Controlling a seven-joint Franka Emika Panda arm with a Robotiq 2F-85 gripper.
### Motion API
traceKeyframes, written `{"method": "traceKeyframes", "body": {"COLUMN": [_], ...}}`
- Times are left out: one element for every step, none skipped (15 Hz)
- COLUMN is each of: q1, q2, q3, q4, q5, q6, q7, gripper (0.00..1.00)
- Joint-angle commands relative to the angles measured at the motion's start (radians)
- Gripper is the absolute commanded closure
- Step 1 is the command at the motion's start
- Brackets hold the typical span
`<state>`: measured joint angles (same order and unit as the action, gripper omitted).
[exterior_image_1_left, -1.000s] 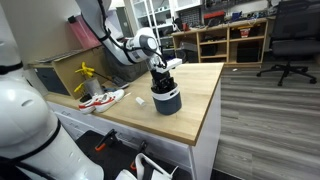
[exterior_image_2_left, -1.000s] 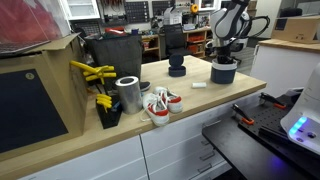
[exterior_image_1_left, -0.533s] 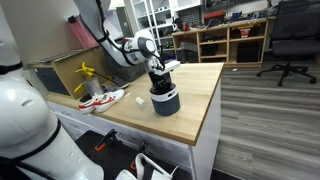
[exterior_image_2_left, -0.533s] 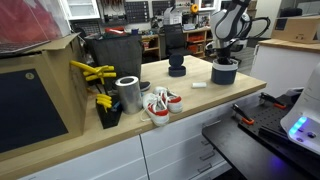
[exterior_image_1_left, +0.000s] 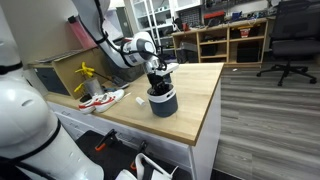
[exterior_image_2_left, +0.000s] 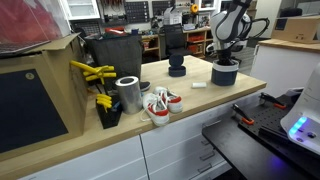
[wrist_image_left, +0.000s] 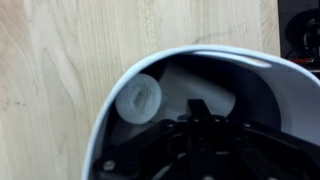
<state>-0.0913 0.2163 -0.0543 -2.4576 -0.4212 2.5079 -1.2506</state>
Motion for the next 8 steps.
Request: {"method": "traceKeyframes", "body": {"q1": [-0.006, -0.007, -0.009, -0.011, -0.012, -0.012, -0.013, -0.014], "q2": [-0.041, -0.043, -0.046, -0.049, -0.052, -0.057, -0.063, -0.070], "q3": [0.006, 0.005, 0.008, 0.012, 0.015, 0.017, 0.019, 0.022], "q4": [-0.016, -0.017, -0.014, -0.007, 0.000, 0.007, 0.014, 0.022], "q5": [-0.006, 0.001, 0.013, 0.032, 0.050, 0.067, 0.087, 0.111], "q6": [-0.028, -0.021, -0.025, -0.028, -0.032, -0.038, -0.042, -0.050], "q7": [-0.076, -0.082, -0.093, -0.102, -0.114, -0.120, -0.123, -0.131], "gripper": [1.00, 1.00, 1.00, 1.00, 1.00, 1.00, 1.00, 1.00]}}
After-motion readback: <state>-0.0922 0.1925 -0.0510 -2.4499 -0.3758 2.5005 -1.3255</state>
